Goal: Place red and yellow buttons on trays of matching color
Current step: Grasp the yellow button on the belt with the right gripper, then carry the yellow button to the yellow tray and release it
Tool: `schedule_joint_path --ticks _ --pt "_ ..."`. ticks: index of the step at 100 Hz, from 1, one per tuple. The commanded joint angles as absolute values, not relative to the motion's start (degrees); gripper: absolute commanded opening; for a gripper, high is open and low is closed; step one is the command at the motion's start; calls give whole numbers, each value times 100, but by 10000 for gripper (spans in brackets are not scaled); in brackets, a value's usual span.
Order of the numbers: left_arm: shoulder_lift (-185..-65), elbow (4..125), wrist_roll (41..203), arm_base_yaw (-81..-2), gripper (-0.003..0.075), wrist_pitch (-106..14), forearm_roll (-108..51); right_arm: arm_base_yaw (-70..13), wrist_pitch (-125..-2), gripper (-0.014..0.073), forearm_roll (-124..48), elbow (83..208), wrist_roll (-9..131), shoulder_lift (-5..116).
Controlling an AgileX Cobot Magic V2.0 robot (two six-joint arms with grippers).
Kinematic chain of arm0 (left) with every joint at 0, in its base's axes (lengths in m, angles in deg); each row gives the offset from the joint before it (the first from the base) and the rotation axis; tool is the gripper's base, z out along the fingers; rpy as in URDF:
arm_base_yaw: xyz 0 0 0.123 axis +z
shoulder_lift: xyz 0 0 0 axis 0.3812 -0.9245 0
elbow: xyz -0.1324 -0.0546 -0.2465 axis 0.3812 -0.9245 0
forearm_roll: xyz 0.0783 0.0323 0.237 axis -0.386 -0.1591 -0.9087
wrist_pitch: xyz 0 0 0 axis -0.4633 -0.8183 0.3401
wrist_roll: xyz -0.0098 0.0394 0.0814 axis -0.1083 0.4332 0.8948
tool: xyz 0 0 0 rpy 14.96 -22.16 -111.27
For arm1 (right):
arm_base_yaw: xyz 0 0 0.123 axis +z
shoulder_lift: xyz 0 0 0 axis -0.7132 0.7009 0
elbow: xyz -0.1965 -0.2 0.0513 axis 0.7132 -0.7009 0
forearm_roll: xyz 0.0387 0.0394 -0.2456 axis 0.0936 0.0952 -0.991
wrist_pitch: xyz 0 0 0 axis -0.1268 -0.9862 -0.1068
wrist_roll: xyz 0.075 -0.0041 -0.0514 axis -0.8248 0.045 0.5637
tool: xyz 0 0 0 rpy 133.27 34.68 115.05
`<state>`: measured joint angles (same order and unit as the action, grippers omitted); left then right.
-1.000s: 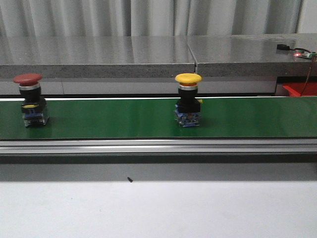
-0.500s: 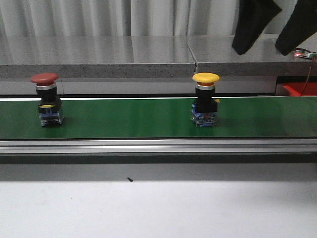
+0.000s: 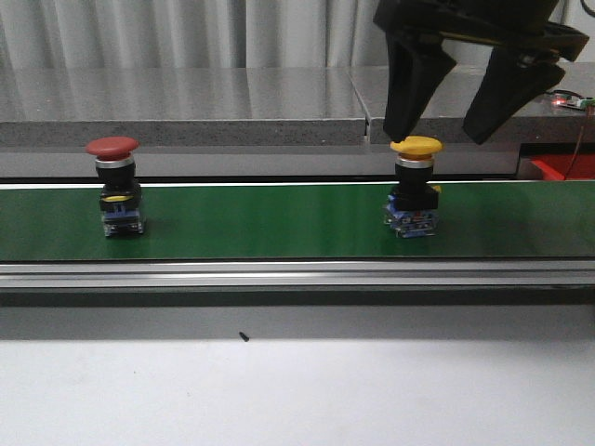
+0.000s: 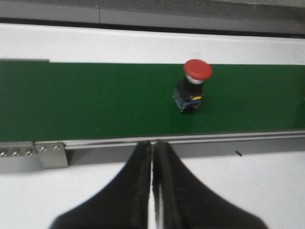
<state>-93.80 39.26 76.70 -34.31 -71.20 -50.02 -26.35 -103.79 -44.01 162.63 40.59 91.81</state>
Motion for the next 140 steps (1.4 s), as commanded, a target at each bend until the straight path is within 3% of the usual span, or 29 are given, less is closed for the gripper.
schedule_joint_path --ticks 1,17,36,43,88,140 --pt "-9404 4085 7635 -3473 -19 -6743 -4956 -2620 -10065 591 -4330 16459 4108 9094" --pt "-9404 4085 7635 -3473 -19 -6743 -4956 -2620 -9997 570 -4342 16459 4113 9234" --pt "-9404 4085 7635 -3473 -19 -6743 -4956 -2620 -10079 301 -4349 16459 4117 9268" --pt "-9404 4085 7635 -3473 -19 -6743 -4956 -2625 -10054 258 -4354 16459 4117 9268" --pt "-9404 4085 7635 -3473 -19 -6743 -4956 -2993 -10251 258 -5307 16459 3111 8369" --pt "-9404 4085 7635 -3473 -19 -6743 -4956 -5123 -10426 258 -5442 15587 2835 7033"
